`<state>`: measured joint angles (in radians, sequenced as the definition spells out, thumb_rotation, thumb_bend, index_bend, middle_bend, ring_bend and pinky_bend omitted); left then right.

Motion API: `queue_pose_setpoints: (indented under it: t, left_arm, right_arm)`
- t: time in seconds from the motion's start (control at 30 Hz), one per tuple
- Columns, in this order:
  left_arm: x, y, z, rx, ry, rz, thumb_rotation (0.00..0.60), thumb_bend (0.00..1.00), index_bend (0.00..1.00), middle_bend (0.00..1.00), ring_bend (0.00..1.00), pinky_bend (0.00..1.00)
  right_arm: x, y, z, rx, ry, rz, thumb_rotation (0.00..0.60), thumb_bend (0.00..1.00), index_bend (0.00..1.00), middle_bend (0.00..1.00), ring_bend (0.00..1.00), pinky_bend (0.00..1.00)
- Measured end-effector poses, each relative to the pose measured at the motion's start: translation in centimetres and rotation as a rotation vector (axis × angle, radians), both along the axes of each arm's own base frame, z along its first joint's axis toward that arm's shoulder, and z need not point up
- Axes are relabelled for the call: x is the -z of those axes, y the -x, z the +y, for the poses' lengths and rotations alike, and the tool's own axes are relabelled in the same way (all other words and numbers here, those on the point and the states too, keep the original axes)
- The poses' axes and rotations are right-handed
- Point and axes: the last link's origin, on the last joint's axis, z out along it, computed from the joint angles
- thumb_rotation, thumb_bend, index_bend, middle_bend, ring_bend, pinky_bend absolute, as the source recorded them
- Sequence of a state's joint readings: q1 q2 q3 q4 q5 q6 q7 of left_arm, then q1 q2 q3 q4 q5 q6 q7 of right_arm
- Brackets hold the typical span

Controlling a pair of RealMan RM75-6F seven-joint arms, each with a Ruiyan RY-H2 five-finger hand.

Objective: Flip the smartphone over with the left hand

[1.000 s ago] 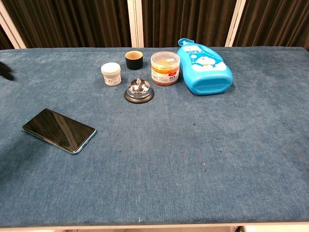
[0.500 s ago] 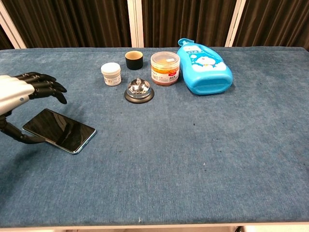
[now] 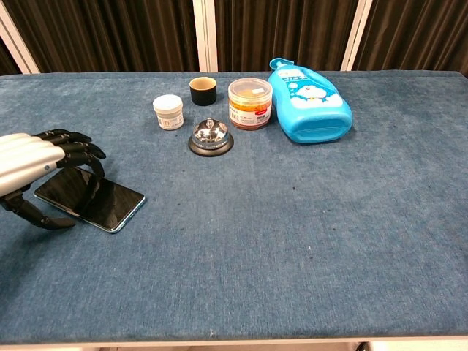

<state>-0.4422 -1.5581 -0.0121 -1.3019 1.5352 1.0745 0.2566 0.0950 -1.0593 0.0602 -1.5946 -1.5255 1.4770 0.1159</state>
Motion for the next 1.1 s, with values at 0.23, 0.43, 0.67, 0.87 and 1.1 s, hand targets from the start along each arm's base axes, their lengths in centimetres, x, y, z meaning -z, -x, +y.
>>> queue_pose_setpoints:
  t: [0.23,0.43,0.67,0.87,1.1]
  left_arm:
    - [0.5,0.1,0.3,-0.008,0.012,0.004,0.600,0.24,0.30,0.11,0.03,0.00]
    - [0.8,0.0,0.5,-0.011,0.016,0.002,0.600,0.29,0.30,0.11,0.03,0.00]
    - [1.1,-0.2,0.9,-0.007,0.010,-0.023,0.600,0.43,0.41,0.13,0.03,0.00]
    - [1.2,-0.7,1.3,-0.005,-0.001,-0.067,0.600,0.53,0.48,0.16,0.04,0.00]
    - [0.6,-1.5,0.8,-0.012,0.017,-0.096,0.600,0.61,0.55,0.18,0.05,0.00]
  right_arm:
    - [0.0,0.0,0.0,0.005,-0.001,0.002,0.600,0.23,0.03,0.11,0.00,0.00]
    - [0.0,0.0,0.0,0.007,0.000,0.003,0.600,0.23,0.03,0.11,0.00,0.00]
    - [0.0,0.0,-0.1,0.009,-0.001,0.001,0.600,0.23,0.03,0.11,0.00,0.00]
    - [0.0,0.0,-0.1,0.008,-0.001,0.001,0.600,0.23,0.03,0.11,0.00,0.00]
    - [0.0,0.2,-0.1,0.013,-0.002,-0.002,0.600,0.23,0.03,0.11,0.00,0.00]
